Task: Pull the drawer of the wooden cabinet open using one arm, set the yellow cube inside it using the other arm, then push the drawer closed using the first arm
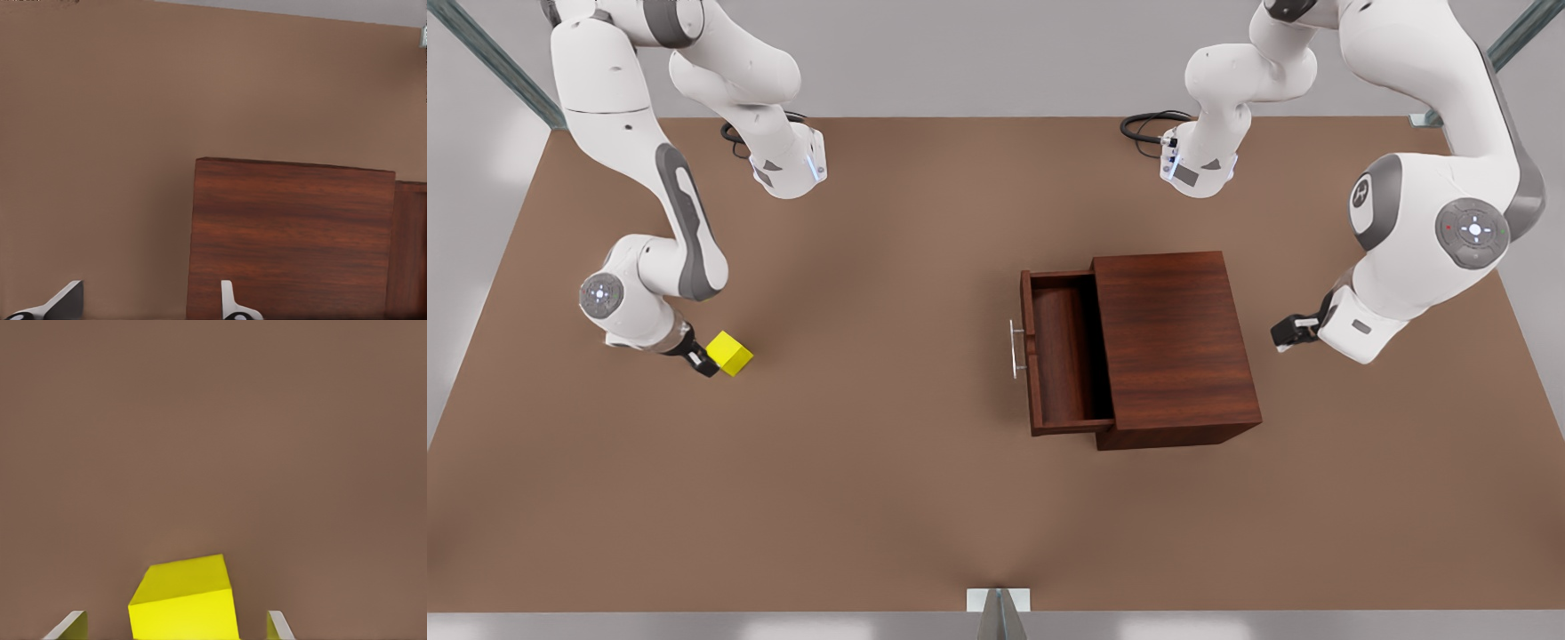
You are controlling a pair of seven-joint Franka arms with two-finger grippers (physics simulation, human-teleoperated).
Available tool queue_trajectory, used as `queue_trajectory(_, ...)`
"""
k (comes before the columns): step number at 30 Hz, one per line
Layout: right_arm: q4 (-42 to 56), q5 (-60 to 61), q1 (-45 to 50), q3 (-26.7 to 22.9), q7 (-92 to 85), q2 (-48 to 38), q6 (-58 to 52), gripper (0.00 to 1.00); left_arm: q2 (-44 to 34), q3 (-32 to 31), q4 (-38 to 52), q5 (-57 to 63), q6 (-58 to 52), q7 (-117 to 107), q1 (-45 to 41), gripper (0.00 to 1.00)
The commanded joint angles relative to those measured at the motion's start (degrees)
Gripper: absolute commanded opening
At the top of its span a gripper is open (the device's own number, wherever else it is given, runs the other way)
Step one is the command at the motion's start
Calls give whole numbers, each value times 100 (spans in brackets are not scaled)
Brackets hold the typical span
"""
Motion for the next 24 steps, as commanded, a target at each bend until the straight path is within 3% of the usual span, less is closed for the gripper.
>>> queue_trajectory(1, -16, -176, 2, 2, 362, 100, 200, 100, 4, -11, 14, 15, -26, 1412, -22, 100)
queue_trajectory(24, -16, -246, -6, 160, 397, 663, 543, 100, 40, 7, 14, 208, -26, 1499, 101, 100)
